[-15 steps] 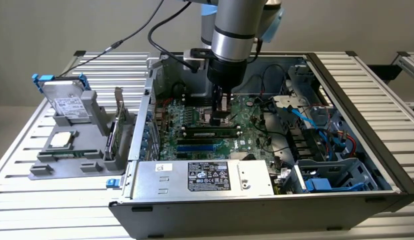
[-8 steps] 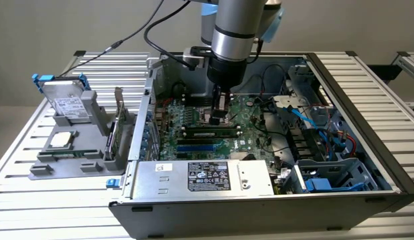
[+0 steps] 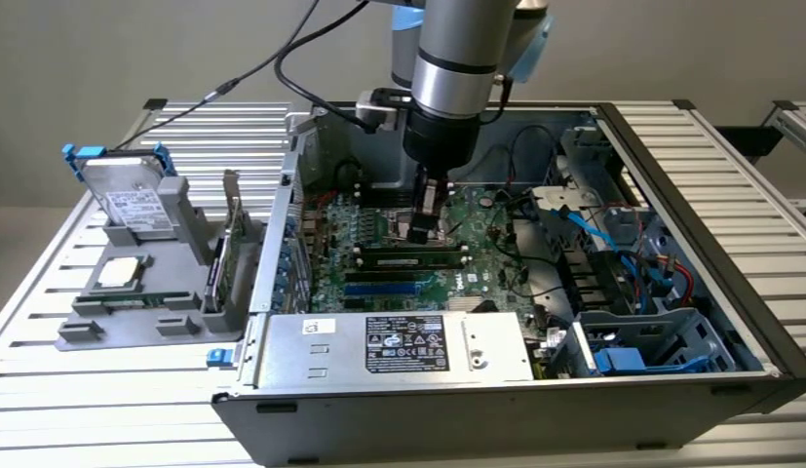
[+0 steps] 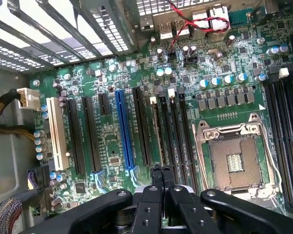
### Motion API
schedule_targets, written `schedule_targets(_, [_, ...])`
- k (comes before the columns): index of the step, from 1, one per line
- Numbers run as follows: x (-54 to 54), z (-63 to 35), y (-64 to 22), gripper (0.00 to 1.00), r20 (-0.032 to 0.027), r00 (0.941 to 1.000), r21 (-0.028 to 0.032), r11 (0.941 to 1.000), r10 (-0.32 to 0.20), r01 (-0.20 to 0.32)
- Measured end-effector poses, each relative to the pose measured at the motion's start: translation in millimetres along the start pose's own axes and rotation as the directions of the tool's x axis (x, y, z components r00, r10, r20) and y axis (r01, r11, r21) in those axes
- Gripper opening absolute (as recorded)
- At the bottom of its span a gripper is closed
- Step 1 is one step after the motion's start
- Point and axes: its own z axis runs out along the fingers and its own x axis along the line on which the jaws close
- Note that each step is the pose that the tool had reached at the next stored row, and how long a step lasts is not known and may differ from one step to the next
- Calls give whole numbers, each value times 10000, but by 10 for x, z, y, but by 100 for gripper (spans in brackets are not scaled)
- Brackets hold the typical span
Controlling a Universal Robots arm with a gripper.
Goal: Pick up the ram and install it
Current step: 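Press down the ram until it locks into place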
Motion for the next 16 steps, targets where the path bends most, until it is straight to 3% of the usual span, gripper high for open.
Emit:
schedule_targets(8, [-1, 1, 0, 10, 84, 9962, 31, 9963, 864, -864])
schedule_targets(16, [-2, 11, -1, 10, 247, 9832, 149, 9833, 1809, -1813])
